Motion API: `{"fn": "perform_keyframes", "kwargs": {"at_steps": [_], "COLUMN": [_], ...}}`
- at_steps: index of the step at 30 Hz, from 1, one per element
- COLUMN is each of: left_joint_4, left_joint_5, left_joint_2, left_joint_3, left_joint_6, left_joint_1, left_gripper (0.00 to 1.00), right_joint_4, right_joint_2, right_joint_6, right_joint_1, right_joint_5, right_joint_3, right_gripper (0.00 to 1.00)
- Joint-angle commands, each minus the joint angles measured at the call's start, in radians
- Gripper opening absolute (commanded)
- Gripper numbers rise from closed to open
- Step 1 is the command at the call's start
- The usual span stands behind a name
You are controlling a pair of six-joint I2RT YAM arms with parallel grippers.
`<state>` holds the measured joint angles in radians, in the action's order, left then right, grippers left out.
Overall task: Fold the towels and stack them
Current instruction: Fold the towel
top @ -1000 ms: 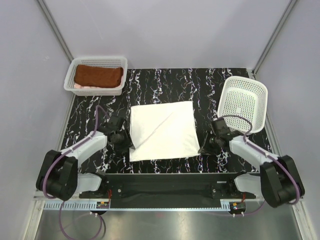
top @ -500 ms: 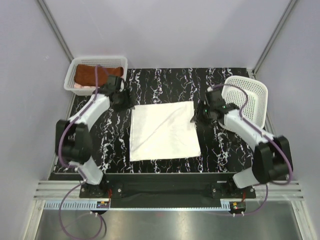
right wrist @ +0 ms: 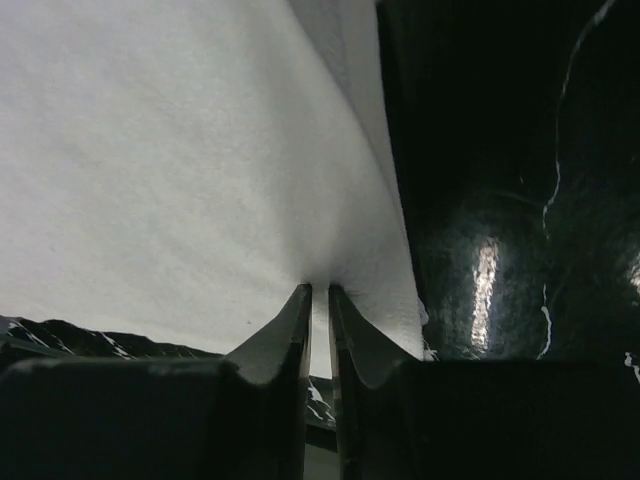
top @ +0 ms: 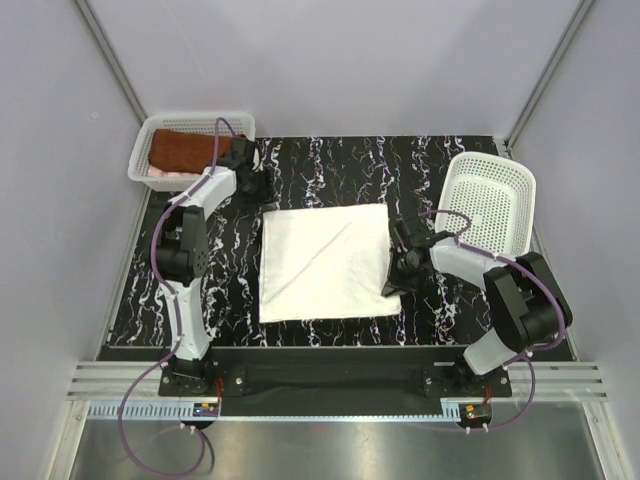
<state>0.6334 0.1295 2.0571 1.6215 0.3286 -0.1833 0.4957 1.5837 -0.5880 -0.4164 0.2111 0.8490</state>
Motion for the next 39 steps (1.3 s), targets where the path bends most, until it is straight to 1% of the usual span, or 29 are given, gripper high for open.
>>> {"fn": "perform_keyframes", "kwargs": {"at_steps": [1, 2, 5, 8, 9, 12, 15, 19, 22, 23, 25, 26, 29, 30, 34, 35, 39], "left_joint_4": [-0.04, -0.046, -0.049, -0.038, -0.035, -0.024, -0.031, -0.041, -0.043, -0.043, -0.047, -0.047, -0.052, -0.054, -0.064, -0.064, -0.077], "left_joint_5": [0.07, 0.085, 0.093, 0.091, 0.094, 0.108, 0.125, 0.139, 0.147, 0.151, 0.162, 0.173, 0.197, 0.196, 0.18, 0.151, 0.113], "left_joint_2": [0.041, 0.046, 0.057, 0.067, 0.074, 0.086, 0.083, 0.089, 0.097, 0.101, 0.115, 0.121, 0.143, 0.147, 0.144, 0.138, 0.115], "left_joint_3": [0.061, 0.058, 0.061, 0.066, 0.069, 0.075, 0.071, 0.077, 0.087, 0.097, 0.104, 0.113, 0.127, 0.129, 0.117, 0.117, 0.1], "left_joint_6": [-0.036, -0.03, -0.023, -0.019, -0.019, -0.014, -0.007, 0.001, 0.013, 0.021, 0.027, 0.032, 0.043, 0.046, 0.069, 0.076, 0.095], "left_joint_1": [0.005, 0.005, 0.008, 0.008, 0.008, 0.008, 0.008, 0.01, 0.011, 0.011, 0.011, 0.013, 0.016, 0.018, 0.034, 0.045, 0.07], "left_gripper": [0.56, 0.52, 0.48, 0.49, 0.53, 0.55, 0.55, 0.51, 0.42, 0.35, 0.27, 0.17, 0.02, 0.0, 0.0, 0.0, 0.0], "right_joint_4": [0.009, 0.004, -0.009, -0.022, -0.023, -0.037, -0.036, -0.029, -0.029, -0.031, -0.032, -0.031, -0.023, -0.023, -0.025, -0.028, -0.04], "right_joint_2": [-0.08, -0.09, -0.103, -0.077, -0.073, -0.06, -0.064, -0.065, -0.065, -0.071, -0.076, -0.082, -0.093, -0.094, -0.103, -0.103, -0.103], "right_joint_6": [-0.044, -0.055, -0.067, -0.073, -0.072, -0.07, -0.069, -0.067, -0.07, -0.072, -0.075, -0.076, -0.075, -0.076, -0.081, -0.087, -0.095], "right_joint_1": [-0.016, -0.016, -0.016, -0.018, -0.018, -0.018, -0.018, -0.016, -0.018, -0.016, -0.018, -0.018, -0.018, -0.016, -0.018, -0.018, -0.016], "right_joint_5": [-0.028, -0.045, -0.052, -0.061, -0.064, -0.062, -0.067, -0.073, -0.076, -0.075, -0.078, -0.079, -0.088, -0.091, -0.104, -0.104, -0.108], "right_joint_3": [-0.07, -0.096, -0.123, -0.128, -0.128, -0.133, -0.131, -0.133, -0.142, -0.145, -0.154, -0.157, -0.165, -0.166, -0.179, -0.18, -0.194], "right_gripper": [0.18, 0.18, 0.18, 0.17, 0.17, 0.17, 0.17, 0.17, 0.17, 0.17, 0.16, 0.16, 0.16, 0.16, 0.16, 0.16, 0.16]}}
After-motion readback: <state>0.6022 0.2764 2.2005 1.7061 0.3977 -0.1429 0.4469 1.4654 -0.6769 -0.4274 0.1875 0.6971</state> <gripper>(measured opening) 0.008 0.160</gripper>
